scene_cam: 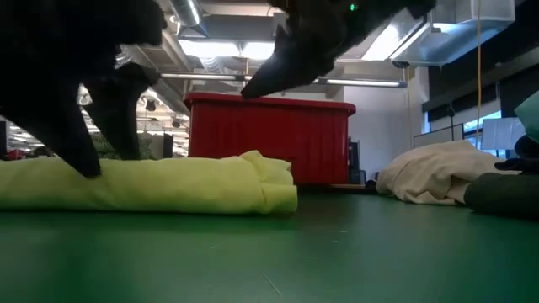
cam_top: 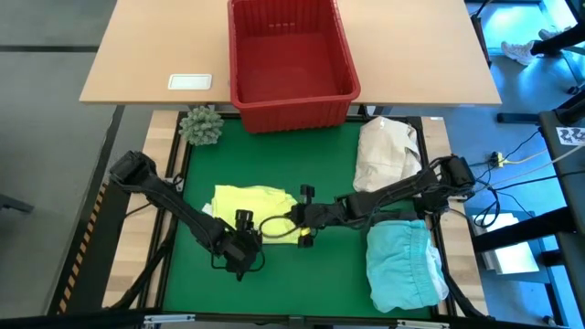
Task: Fold Laundry from Bin
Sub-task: Put the yellow shirt into the red bin
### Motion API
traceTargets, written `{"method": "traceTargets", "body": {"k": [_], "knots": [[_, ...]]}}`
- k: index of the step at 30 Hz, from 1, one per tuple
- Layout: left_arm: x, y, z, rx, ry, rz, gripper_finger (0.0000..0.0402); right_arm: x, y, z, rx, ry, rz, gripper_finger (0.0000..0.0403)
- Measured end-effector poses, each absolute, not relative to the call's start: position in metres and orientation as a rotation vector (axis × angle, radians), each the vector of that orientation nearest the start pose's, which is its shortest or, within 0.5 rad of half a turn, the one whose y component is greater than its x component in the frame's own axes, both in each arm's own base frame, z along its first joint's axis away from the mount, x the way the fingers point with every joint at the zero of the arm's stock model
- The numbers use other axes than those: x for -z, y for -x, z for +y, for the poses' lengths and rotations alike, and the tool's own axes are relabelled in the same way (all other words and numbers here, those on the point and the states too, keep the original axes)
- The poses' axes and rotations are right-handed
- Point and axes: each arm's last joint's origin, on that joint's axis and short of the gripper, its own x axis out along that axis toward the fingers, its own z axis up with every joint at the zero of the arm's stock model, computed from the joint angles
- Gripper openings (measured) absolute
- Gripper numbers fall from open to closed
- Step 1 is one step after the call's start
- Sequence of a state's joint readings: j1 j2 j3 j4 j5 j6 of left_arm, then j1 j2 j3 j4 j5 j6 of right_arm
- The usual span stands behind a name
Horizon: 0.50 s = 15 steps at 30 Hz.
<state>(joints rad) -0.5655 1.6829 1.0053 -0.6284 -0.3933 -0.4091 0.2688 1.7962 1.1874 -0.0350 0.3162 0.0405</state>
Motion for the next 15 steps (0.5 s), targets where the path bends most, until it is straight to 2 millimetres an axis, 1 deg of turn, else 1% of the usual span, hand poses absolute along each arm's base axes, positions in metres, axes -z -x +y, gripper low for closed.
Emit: {"method": "traceTargets", "body": {"k": [4, 7, 10, 13, 15], "knots": [[-0.154, -0.268, -0.15, -0.181, -0.281, 1.186, 0.0234, -0.206, -0.38, 0.073, 0.052, 0.12, 0.593, 0.0012], [-0.15, -0.275, -0.149, -0.212, -0.289, 1.218, 0.0234, -0.2, -0.381, 0.055, 0.023, 0.079, 0.592, 0.0012], [-0.143, -0.279, -0.149, -0.225, -0.306, 1.243, 0.0234, -0.194, -0.383, 0.037, 0.043, 0.056, 0.58, 0.0012], [-0.136, -0.283, -0.148, -0.226, -0.318, 1.263, 0.0234, -0.179, -0.387, 0.018, 0.062, 0.031, 0.573, 0.0012], [-0.133, -0.284, -0.148, -0.226, -0.318, 1.266, 0.0234, -0.164, -0.389, 0.007, 0.047, 0.01, 0.609, 0.0012]]}}
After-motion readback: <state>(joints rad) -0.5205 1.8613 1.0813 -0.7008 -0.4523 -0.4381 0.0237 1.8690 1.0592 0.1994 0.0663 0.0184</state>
